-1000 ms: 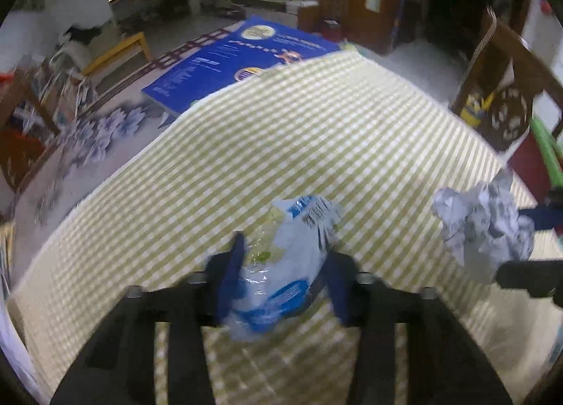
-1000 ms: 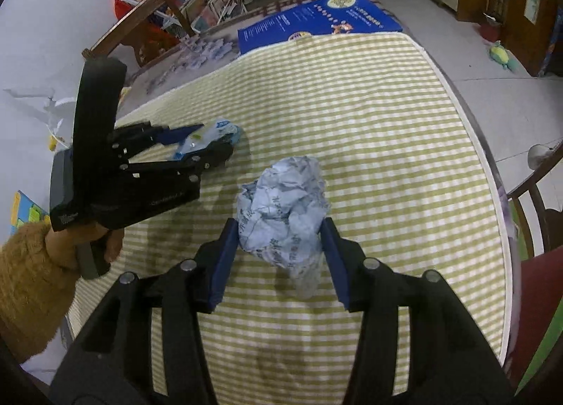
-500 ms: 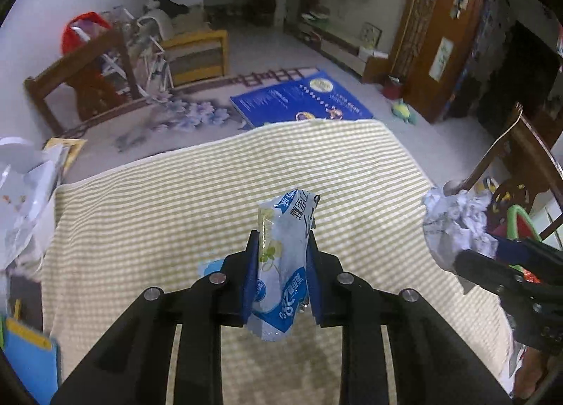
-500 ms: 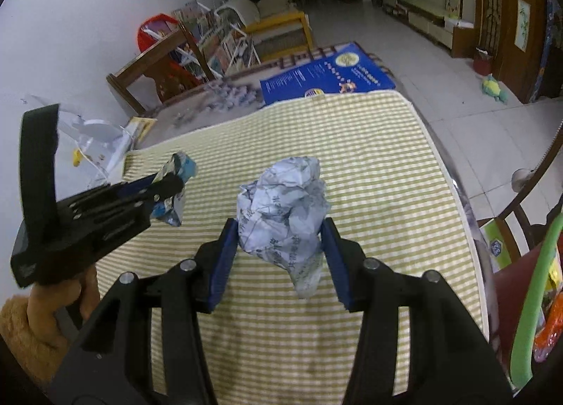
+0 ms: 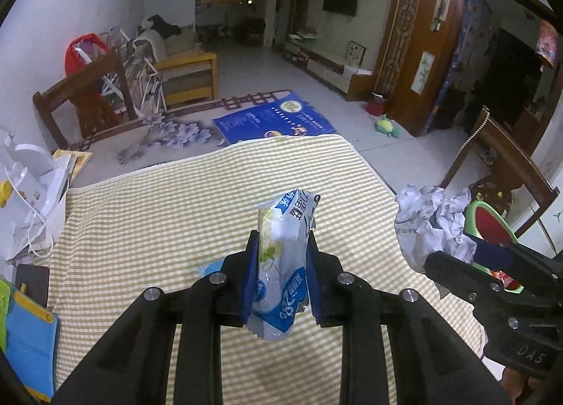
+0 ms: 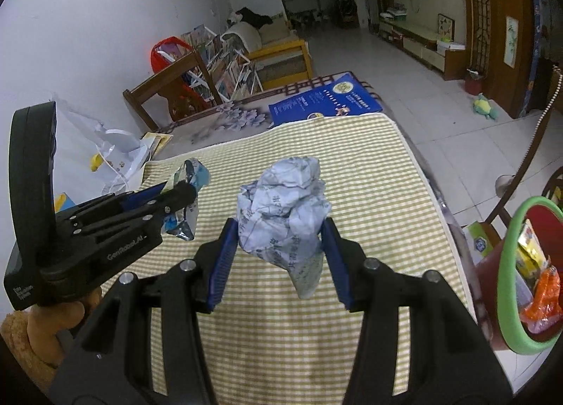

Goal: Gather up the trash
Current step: 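Carry the milk carton and paper ball over the red bucket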

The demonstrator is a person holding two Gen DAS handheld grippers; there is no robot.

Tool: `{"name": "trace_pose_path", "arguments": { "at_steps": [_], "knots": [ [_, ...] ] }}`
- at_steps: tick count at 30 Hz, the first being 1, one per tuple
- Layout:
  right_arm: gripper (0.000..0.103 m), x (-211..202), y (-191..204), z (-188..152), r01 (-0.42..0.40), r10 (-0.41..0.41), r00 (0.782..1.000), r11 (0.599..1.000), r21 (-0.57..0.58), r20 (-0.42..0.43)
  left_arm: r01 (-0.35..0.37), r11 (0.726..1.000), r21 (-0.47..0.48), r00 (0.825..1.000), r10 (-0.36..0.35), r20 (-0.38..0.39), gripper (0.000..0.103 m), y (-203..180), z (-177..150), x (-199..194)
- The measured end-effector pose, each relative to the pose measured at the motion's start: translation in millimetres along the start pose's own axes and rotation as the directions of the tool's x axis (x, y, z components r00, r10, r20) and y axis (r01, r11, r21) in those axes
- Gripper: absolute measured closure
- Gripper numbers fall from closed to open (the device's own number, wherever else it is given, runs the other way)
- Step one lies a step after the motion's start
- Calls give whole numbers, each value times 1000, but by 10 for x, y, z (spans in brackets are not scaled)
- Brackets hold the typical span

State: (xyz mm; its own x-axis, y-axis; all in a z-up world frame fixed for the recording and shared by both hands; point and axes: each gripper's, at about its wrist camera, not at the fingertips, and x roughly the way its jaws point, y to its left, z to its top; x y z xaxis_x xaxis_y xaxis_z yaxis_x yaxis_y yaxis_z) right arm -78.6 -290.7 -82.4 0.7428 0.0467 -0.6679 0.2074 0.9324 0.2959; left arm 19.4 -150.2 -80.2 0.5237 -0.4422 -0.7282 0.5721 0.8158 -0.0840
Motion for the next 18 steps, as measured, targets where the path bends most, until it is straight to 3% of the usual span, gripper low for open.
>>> {"name": "trace_pose_path", "arguments": {
  "at_steps": [18],
  "knots": [
    [55,-374,-400,-172,57,-60,997,996,73,47,39,997,64,999,-40,18,81,-455,29,-79]
  ]
}}
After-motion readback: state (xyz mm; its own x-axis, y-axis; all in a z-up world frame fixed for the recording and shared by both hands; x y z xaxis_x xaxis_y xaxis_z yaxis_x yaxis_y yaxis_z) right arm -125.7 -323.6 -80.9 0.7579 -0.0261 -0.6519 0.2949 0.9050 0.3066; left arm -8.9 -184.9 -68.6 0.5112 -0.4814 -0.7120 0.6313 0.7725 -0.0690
